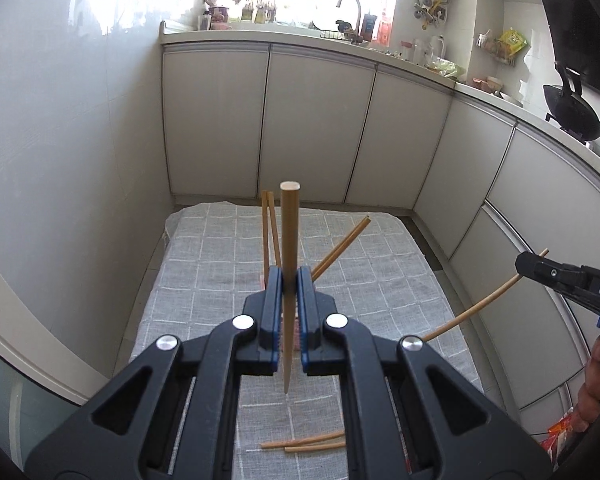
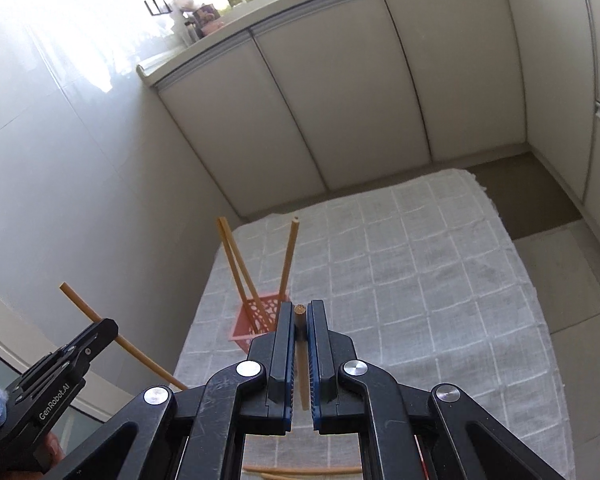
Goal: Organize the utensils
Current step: 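Carry the chopstick in the left tool to the basket while the right tool carries its chopstick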
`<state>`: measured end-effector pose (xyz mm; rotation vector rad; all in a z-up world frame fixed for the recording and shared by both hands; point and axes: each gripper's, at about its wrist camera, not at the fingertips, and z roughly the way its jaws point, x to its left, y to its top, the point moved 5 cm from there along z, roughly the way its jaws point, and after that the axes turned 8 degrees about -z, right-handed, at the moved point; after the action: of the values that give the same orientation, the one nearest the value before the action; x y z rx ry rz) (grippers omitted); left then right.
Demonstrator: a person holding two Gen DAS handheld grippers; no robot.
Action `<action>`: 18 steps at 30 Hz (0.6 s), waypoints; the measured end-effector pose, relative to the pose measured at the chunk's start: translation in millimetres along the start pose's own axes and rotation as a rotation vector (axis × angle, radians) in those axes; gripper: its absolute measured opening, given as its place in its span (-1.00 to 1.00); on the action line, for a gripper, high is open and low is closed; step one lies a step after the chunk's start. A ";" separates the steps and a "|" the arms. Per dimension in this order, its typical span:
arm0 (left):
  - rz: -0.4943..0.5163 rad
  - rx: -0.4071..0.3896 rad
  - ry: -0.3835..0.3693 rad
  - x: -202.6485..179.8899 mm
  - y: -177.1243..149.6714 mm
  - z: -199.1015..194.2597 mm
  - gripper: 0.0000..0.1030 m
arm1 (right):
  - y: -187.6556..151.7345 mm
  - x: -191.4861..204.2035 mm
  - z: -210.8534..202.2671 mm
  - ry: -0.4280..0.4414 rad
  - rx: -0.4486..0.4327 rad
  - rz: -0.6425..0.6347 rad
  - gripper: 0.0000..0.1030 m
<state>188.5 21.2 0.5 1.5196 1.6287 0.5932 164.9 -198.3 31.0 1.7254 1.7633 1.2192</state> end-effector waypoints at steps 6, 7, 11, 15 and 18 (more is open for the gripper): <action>-0.032 -0.065 0.007 -5.0 23.0 5.9 -0.84 | 29.7 10.7 5.1 0.021 -0.050 -0.011 -0.91; -0.041 -0.075 0.006 -5.3 26.2 8.2 -0.84 | 33.7 12.6 6.6 0.027 -0.060 -0.009 -0.91; -0.067 -0.133 0.016 -7.1 35.7 21.1 -0.84 | 41.6 16.5 17.4 0.029 -0.080 -0.015 -0.91; -0.108 -0.191 0.020 1.8 33.7 37.6 -0.84 | 40.9 13.2 31.4 0.043 -0.059 0.001 -0.91; -0.128 -0.188 0.026 9.9 28.5 57.5 -0.84 | 42.1 9.0 37.7 0.055 -0.056 0.017 -0.91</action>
<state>252.2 24.8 -11.4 1.2672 1.6277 0.6775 218.3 -183.8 46.0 1.6943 1.7317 1.3226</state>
